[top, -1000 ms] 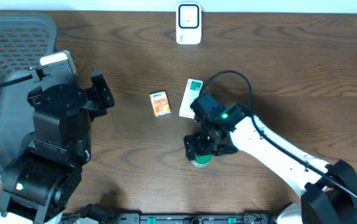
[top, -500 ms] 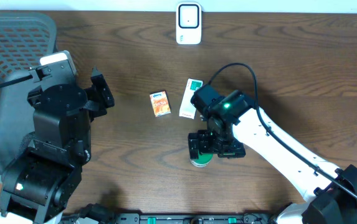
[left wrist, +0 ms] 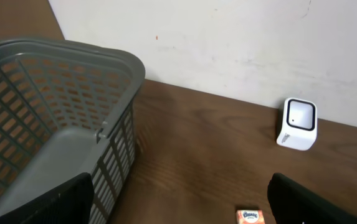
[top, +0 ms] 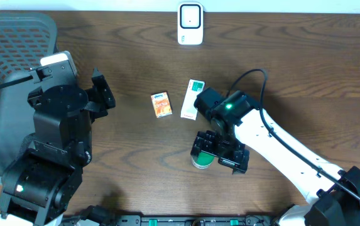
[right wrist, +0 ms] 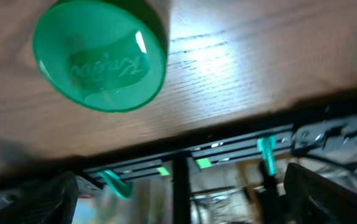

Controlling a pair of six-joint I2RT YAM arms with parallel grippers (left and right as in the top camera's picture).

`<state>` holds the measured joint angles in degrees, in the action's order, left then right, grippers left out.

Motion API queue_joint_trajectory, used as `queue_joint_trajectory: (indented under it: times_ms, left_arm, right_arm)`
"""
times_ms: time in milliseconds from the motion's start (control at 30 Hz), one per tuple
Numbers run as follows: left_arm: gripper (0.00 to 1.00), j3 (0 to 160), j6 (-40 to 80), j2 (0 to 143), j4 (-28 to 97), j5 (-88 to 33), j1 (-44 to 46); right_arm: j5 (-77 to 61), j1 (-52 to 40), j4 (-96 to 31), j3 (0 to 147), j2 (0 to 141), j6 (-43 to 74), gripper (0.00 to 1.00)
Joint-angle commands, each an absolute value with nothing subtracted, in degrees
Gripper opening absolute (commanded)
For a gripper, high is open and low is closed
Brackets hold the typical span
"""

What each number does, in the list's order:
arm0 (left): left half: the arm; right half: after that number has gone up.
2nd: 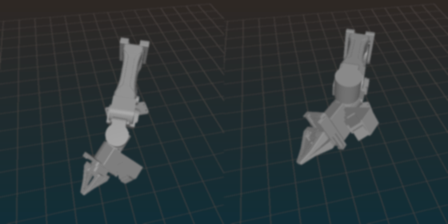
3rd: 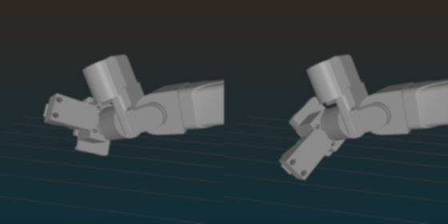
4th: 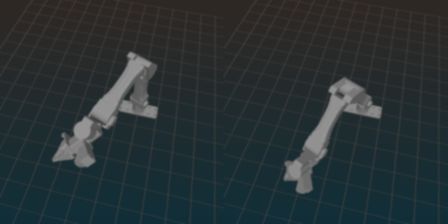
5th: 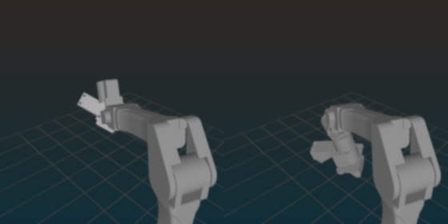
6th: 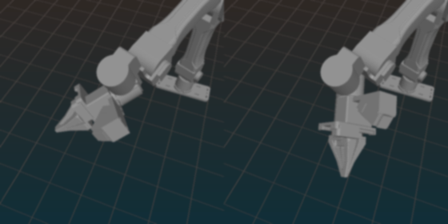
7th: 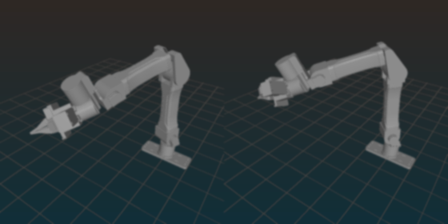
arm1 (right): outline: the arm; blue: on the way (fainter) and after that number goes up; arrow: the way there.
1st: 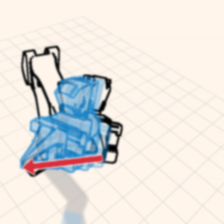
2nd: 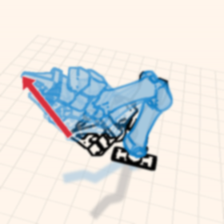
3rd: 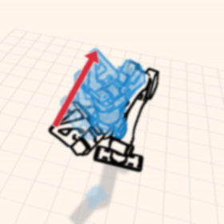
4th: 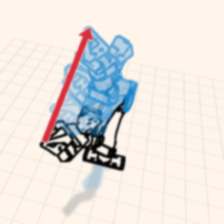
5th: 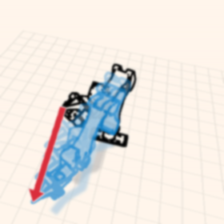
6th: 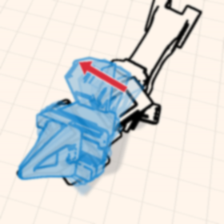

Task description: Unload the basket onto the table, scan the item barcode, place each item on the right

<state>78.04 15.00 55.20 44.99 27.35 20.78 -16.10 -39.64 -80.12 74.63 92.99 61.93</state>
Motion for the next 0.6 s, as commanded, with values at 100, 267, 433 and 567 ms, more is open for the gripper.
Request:
queue_joint_trajectory:
  times_ms: [100,267,433,567]
  left_arm:
    - [0.89,77.5,15.3,55.0,45.0,27.9,20.6]
    - [0.89,77.5,15.3,55.0,45.0,27.9,20.6]
    - [0.89,77.5,15.3,55.0,45.0,27.9,20.6]
    - [0.89,77.5,15.3,55.0,45.0,27.9,20.6]
  right_arm:
    - [-14.5,-39.5,-78.2,73.1,93.3,79.9,0.99]
    - [-16.0,-39.8,-72.8,69.5,93.3,81.4,0.99]
    - [-16.8,-39.9,-70.3,66.6,93.3,89.0,0.99]
    - [-16.5,-39.8,-68.0,65.5,93.3,90.6,0.99]
